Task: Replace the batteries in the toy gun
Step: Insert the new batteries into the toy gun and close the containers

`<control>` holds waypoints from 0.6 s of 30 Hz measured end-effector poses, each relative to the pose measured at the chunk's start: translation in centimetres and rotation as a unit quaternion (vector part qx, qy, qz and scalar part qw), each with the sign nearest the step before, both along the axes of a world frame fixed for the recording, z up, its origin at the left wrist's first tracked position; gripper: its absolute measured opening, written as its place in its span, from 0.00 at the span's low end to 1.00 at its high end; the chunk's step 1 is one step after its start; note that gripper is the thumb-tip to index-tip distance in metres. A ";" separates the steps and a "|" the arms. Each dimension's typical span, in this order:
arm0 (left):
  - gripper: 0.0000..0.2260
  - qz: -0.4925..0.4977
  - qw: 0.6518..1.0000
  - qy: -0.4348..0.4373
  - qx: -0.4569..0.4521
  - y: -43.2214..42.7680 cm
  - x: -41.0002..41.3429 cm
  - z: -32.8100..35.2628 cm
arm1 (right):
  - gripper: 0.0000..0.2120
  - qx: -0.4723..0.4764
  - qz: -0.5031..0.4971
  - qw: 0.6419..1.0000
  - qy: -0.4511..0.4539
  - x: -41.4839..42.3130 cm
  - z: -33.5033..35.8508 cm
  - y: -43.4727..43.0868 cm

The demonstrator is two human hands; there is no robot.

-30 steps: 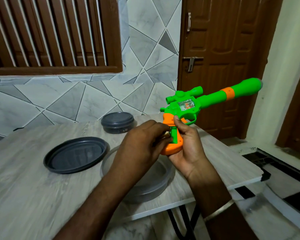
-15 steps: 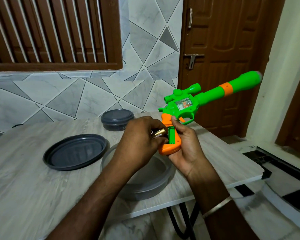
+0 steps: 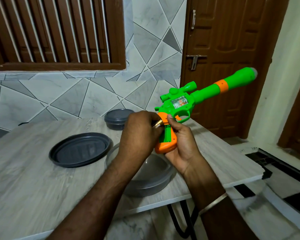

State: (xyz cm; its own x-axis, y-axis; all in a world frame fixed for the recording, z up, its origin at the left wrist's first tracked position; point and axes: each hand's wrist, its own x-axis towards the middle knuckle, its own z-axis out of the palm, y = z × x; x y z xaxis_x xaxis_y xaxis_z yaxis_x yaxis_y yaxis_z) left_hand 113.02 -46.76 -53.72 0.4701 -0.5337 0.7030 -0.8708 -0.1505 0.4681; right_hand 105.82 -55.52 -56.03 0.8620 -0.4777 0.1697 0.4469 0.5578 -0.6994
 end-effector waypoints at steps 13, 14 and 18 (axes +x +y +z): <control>0.11 -0.179 0.919 0.345 -0.072 0.9 0.8 -0.2 | 0.19 0.049 -0.038 0.996 0.058 0.0 0.9 0.3; 0.11 -0.183 0.917 0.349 -0.065 0.9 0.9 -0.1 | 0.17 0.061 -0.038 0.996 0.059 0.0 1.0 0.4; 0.13 -0.168 0.910 0.374 -0.058 0.7 0.9 0.1 | 0.11 0.134 -0.033 0.989 0.047 0.0 1.3 0.5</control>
State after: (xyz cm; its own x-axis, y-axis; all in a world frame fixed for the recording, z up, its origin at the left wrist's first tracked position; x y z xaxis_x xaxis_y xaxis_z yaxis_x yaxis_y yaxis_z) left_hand 113.93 -46.05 -53.58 0.6645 -0.6784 0.3133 -0.2890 0.1534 0.9450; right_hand 105.78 -55.03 -54.68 0.8338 -0.5498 -0.0497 0.4284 0.7011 -0.5700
